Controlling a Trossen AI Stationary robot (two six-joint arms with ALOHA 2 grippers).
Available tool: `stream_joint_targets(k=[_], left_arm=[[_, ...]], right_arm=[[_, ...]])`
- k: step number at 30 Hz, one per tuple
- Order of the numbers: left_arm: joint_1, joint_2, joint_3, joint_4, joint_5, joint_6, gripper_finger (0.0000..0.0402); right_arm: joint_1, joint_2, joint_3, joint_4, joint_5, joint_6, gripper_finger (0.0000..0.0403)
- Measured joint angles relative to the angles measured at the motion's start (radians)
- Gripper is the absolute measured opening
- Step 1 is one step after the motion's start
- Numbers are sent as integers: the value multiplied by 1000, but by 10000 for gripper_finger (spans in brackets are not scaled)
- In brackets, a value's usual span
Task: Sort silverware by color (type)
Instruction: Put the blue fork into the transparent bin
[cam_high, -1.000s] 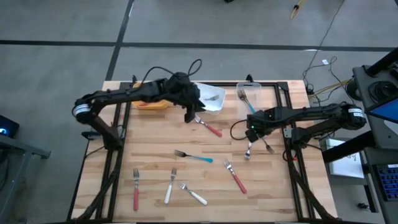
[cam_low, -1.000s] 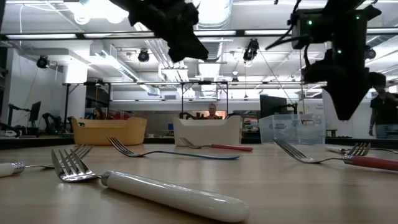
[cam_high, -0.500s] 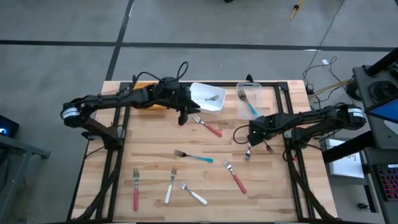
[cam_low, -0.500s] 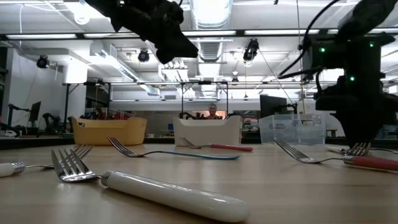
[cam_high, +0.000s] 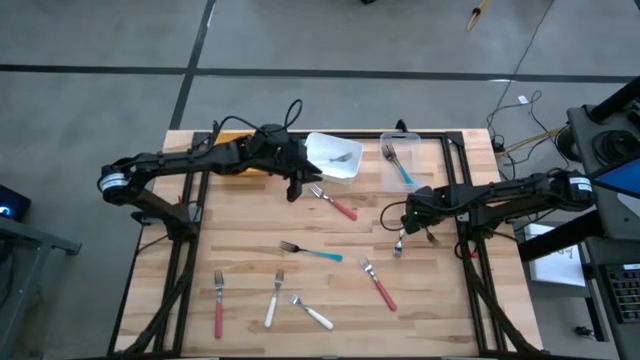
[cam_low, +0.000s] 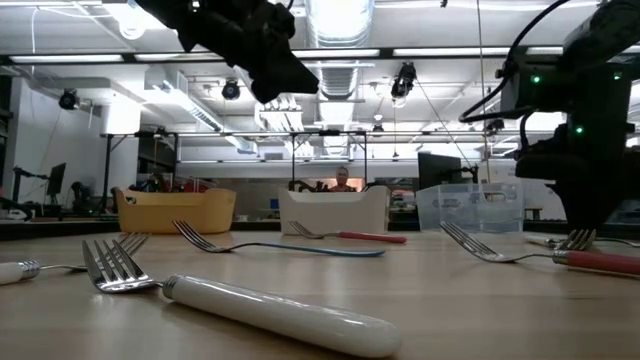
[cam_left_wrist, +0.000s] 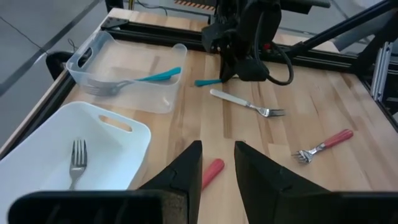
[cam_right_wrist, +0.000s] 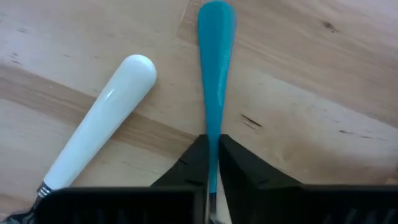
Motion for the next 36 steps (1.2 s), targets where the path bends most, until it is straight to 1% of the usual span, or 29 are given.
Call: stream_joint_targets(k=[3,5,8,13,16,23,27,31,33,36], left_arm=[[0,4,0,12,1,0,75],[0,4,-7,27,2,-3,75],[-3,4,-36,98,3,-28,75],[-9,4,-118,254,5,-81,75],[-13,5,-180,344,12,-105,75],[-21,5,-320,633,31,-166,80],[-21,14,-354,763,32,-196,103],[-26,60,-357,843,33,-243,141],[-29,91,-344,849,36,-268,161],[-34,150,-306,850,38,-277,186]], right_arm=[[0,-5,20,-14,-1,-18,15],[0,-11,56,-44,-1,-36,14],[1,-19,123,-147,-8,-70,13],[20,-19,265,-256,-1,-151,12],[43,-19,354,-237,14,-242,12],[60,-18,501,-215,131,-418,11],[60,-18,541,-111,165,-563,11],[60,-11,557,22,166,-728,11],[60,7,574,53,165,-811,11],[60,62,614,49,174,-919,11]])
